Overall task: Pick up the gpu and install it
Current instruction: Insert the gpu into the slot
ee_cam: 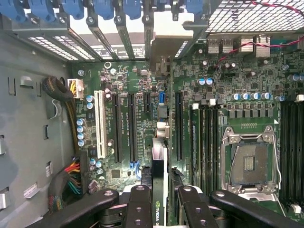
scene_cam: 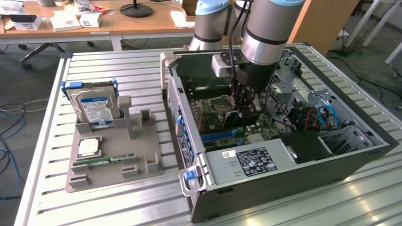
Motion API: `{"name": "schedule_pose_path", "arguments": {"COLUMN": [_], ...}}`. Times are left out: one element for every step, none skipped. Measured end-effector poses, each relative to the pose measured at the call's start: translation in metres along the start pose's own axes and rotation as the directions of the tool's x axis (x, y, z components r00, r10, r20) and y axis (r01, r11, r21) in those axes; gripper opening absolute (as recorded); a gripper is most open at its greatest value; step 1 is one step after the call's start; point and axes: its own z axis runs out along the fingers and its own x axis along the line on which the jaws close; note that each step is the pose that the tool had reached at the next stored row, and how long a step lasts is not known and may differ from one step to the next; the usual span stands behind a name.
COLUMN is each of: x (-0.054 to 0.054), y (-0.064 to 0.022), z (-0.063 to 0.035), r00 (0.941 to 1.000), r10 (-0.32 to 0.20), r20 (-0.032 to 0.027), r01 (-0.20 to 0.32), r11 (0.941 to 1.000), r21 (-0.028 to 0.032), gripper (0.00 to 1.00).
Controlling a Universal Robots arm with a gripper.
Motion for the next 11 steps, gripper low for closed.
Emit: {"name": "schedule_pose_path", "arguments": {"x": [0.0000, 0.0000, 0.0000, 0.0000, 0.0000, 0.0000, 0.0000, 0.0000, 0.0000, 0.0000, 0.0000], "y": [0.0000, 0.0000, 0.0000, 0.0000, 0.0000, 0.0000, 0.0000, 0.0000, 0.0000, 0.0000, 0.0000], "z": [0.0011, 0.0021, 0.0031, 0.0041, 0.0049, 0.0054, 0.0054, 0.0054, 0.0054, 0.0054, 0.0055], "r00": [1.0000, 1.0000, 1.0000, 1.0000, 1.0000, 1.0000, 1.0000, 1.0000, 1.0000, 1.0000, 1.0000], "r10": [0.000, 0.000, 0.000, 0.000, 0.000, 0.000, 0.000, 0.000, 0.000, 0.000, 0.000], "r20": [0.0001, 0.0000, 0.0000, 0.0001, 0.0001, 0.0001, -0.0001, -0.0002, -0.0002, -0.0001, 0.0000], "r01": [0.000, 0.000, 0.000, 0.000, 0.000, 0.000, 0.000, 0.000, 0.000, 0.000, 0.000], "r11": [1.0000, 1.0000, 1.0000, 1.0000, 1.0000, 1.0000, 1.0000, 1.0000, 1.0000, 1.0000, 1.0000], "r21": [0.0000, 0.0000, 0.0000, 0.0000, 0.0000, 0.0001, -0.0001, 0.0000, 0.0000, -0.0001, 0.0000], "gripper": [0.26, 0.26, 0.26, 0.26, 0.26, 0.26, 0.26, 0.26, 0.26, 0.26, 0.26]}}
